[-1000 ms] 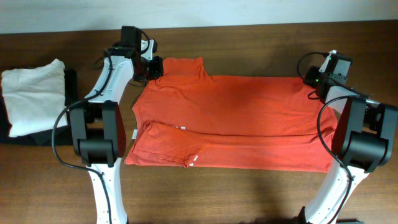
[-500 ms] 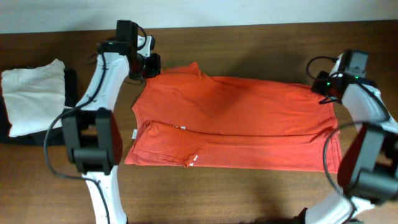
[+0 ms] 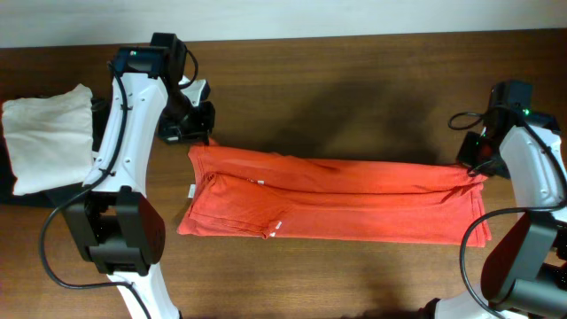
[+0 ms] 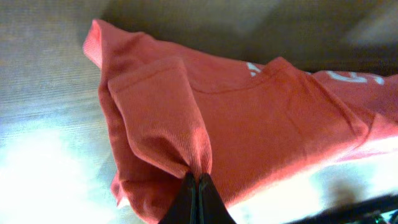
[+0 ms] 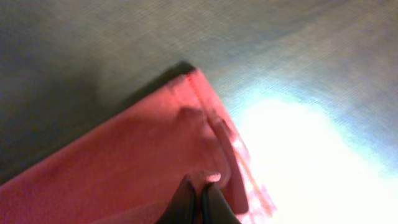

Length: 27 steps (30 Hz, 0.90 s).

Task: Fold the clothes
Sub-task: 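Fold the top edge down toward the hem with both grippers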

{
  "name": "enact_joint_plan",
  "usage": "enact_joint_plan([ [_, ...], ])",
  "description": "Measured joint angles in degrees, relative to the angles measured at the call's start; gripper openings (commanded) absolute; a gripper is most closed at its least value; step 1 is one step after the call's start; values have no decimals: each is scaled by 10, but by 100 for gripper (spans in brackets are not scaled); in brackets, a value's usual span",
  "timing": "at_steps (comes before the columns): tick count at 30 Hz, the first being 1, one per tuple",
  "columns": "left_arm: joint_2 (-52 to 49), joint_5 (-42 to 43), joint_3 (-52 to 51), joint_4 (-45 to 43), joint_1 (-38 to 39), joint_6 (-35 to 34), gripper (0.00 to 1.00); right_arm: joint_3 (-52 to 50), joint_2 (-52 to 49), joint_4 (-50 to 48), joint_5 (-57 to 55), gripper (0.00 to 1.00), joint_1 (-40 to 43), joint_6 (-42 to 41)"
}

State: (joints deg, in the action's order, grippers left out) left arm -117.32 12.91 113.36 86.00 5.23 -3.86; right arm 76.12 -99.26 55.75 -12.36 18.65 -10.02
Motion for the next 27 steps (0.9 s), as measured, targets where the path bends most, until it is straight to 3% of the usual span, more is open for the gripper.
enact_joint_plan([
  [9, 0, -10, -11, 45, 2, 0, 0, 0, 0, 33, -86, 4, 2, -6],
  [17, 0, -1, -107, 38, 12, 0, 0, 0, 0, 34, -68, 4, 65, -27],
  [25, 0, 1, -175, 15, 30, 0, 0, 0, 0, 53, -55, 5, 71, -33],
  [27, 0, 0, -182, 5, 30, 0, 4, 0, 0, 66, -54, 12, 71, -33],
])
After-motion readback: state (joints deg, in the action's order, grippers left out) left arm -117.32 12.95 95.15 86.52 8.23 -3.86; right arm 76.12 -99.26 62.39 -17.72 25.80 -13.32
